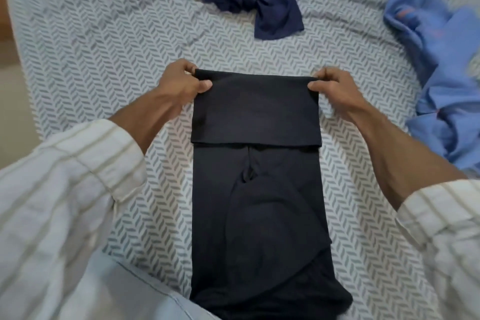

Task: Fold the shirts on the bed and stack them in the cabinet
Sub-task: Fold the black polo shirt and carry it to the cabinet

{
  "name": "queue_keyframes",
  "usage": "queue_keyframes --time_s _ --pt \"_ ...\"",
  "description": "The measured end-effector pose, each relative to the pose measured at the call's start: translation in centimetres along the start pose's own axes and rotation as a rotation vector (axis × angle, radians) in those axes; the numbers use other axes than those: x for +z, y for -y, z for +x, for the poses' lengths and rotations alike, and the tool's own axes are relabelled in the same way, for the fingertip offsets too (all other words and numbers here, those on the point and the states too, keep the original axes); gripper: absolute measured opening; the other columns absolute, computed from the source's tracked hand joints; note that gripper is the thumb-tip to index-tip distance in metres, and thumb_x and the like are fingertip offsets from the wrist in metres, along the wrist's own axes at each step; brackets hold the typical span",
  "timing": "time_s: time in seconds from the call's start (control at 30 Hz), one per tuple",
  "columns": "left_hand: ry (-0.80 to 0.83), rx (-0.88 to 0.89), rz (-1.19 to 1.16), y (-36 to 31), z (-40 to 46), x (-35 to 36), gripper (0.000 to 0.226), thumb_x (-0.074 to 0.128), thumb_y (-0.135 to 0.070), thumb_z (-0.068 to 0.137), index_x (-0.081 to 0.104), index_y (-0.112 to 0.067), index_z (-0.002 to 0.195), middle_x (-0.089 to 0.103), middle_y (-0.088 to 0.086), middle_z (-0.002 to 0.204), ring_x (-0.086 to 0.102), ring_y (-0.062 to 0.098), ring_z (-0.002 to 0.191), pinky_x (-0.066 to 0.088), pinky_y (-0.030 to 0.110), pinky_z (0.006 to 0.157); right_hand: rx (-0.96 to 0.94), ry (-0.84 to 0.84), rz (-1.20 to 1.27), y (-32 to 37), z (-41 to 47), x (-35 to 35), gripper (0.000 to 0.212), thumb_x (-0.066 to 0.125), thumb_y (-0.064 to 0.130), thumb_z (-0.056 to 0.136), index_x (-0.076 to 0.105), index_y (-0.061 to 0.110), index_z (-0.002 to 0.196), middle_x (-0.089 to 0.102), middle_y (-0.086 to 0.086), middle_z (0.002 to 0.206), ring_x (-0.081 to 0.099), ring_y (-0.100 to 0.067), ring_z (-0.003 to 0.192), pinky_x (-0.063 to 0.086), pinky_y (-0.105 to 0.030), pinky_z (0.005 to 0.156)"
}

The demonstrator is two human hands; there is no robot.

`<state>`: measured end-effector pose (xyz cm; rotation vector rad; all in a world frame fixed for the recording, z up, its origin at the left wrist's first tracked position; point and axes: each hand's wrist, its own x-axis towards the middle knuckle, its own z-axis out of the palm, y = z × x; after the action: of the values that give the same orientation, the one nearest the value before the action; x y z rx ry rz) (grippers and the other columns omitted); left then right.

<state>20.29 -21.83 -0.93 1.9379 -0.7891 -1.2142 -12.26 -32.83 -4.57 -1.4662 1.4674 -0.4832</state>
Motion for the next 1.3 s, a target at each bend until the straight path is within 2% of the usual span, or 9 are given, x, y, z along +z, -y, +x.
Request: queue_keyframes --time_s 0.13,0.33,0.47,0.63,0.83,0.97,1.13,1.2,1.3 --pt "0.002 0.072 0.060 -1.3 -4.0 -0.7 0.031 0.080 0.002 0.077 0.068 -0.017 0.098 0.072 0.004 0.094 0.069 0.010 0.079 0.051 0.015 0.061 -0.053 -0.006 0.047 2.6 -3.3 -1.4 0.023 0.064 -0.002 0.090 0.055 0.017 0.079 0.059 0.000 0.072 0.059 -0.005 0.063 0.049 -0.025 0.066" --pt "-0.044 0.294 0.262 -2.2 -11.1 -2.9 0.014 0.084 -0.011 0.076 0.075 -0.018 0.086 0.060 -0.005 0.058 0.051 -0.003 0.044 0.043 0.014 0.052 -0.236 0.008 -0.125 6.2 -10.7 -4.2 0.027 0.076 -0.001 0.081 0.067 0.023 0.092 0.070 0.014 0.068 0.062 0.005 0.064 0.048 -0.011 0.063" --pt "-0.052 0.452 0.445 -0.7 -16.9 -3.9 0.014 0.086 -0.020 0.073 0.076 -0.023 0.083 0.068 -0.009 0.073 0.057 -0.010 0.060 0.040 0.003 0.058 -0.370 -0.038 -0.249 6.6 -17.6 -5.6 0.018 0.080 0.004 0.079 0.073 0.017 0.089 0.067 0.028 0.064 0.059 0.008 0.064 0.041 -0.004 0.064" --pt "0.000 0.625 0.626 3.5 -23.9 -5.3 0.020 0.088 -0.018 0.070 0.071 -0.027 0.075 0.064 -0.019 0.078 0.051 -0.009 0.082 0.034 0.009 0.074 -0.510 -0.018 -0.385 4.2 -26.7 -5.8 0.027 0.082 0.002 0.075 0.069 0.025 0.080 0.067 0.017 0.075 0.057 0.011 0.074 0.035 -0.002 0.072" --pt "0.168 0.901 0.772 10.7 -29.6 -5.0 0.028 0.089 -0.001 0.063 0.070 -0.021 0.069 0.061 -0.014 0.071 0.051 0.009 0.073 0.037 0.014 0.077 -0.624 0.069 -0.399 -2.6 -35.7 -2.7 0.014 0.076 0.016 0.067 0.072 0.021 0.079 0.068 0.012 0.083 0.060 -0.003 0.082 0.043 -0.019 0.080" --pt "0.283 0.801 0.933 14.7 -30.4 -3.6 0.027 0.086 -0.015 0.061 0.066 -0.031 0.070 0.058 -0.017 0.076 0.051 0.009 0.075 0.046 0.031 0.073 -0.584 0.140 -0.463 -7.6 -38.5 0.1 0.019 0.073 0.015 0.062 0.068 0.029 0.074 0.065 0.021 0.076 0.058 -0.001 0.075 0.046 -0.034 0.080" --pt "0.658 0.284 1.198 15.1 -30.0 -2.5 0.028 0.072 -0.023 0.079 0.071 -0.033 0.104 0.066 -0.009 0.102 0.060 0.011 0.093 0.050 0.027 0.086 -0.485 0.192 -0.647 -11.0 -38.6 1.6 0.018 0.068 0.043 0.063 0.063 0.036 0.079 0.060 0.023 0.078 0.055 -0.007 0.075 0.052 -0.041 0.070" --pt "0.582 0.175 1.062 14.6 -29.4 -2.4 0.019 0.074 -0.029 0.080 0.070 -0.034 0.098 0.067 -0.011 0.093 0.063 0.010 0.086 0.052 0.025 0.081 -0.408 0.118 -0.531 -10.2 -37.9 1.6 0.016 0.077 0.045 0.071 0.067 0.034 0.077 0.064 0.021 0.079 0.058 -0.003 0.077 0.050 -0.031 0.076" --pt "0.231 0.145 0.748 14.4 -27.8 -1.7 0.012 0.075 -0.032 0.085 0.066 -0.028 0.091 0.068 -0.006 0.085 0.065 0.013 0.079 0.052 0.029 0.076 -0.166 -0.098 -0.273 -7.6 -35.6 2.1 0.010 0.077 0.036 0.082 0.068 0.030 0.081 0.069 0.017 0.082 0.062 -0.001 0.077 0.047 -0.019 0.074"
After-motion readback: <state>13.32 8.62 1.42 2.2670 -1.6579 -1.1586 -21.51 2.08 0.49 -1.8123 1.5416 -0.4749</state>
